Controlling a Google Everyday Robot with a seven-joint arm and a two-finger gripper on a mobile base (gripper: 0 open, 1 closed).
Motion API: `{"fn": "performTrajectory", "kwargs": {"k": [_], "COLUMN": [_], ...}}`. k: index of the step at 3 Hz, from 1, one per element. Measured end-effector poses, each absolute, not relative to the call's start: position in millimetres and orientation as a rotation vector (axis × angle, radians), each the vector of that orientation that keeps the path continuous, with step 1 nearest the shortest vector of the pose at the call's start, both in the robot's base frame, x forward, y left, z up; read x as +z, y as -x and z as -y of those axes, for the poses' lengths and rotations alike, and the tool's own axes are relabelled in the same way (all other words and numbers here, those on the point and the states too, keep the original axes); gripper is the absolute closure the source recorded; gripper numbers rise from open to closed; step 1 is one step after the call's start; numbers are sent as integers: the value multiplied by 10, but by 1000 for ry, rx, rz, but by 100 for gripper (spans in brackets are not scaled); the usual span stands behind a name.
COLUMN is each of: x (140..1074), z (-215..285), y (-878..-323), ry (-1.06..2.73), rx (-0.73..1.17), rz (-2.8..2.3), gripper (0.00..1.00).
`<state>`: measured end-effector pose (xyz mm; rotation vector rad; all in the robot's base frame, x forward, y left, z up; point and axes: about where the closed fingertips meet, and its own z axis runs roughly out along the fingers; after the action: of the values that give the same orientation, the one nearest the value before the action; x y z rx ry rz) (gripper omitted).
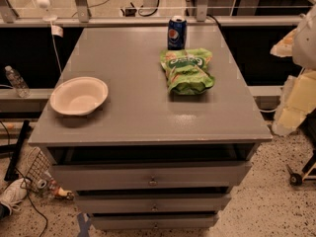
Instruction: Move green rice chip bag near paper bowl
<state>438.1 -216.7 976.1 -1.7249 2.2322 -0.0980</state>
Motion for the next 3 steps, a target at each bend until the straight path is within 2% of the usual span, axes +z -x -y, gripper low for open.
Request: {"fn": "performTrajectory", "kwargs": {"k": [1, 2, 3], "x": [9761, 9733, 9629], "z": [2167, 2054, 1795], "y": [-4381, -4692, -5299], "ry": [1725, 1642, 1468], "rx": [-98, -73, -12], "rz": [-2232, -2252, -2284], "gripper": [0, 0, 0]}}
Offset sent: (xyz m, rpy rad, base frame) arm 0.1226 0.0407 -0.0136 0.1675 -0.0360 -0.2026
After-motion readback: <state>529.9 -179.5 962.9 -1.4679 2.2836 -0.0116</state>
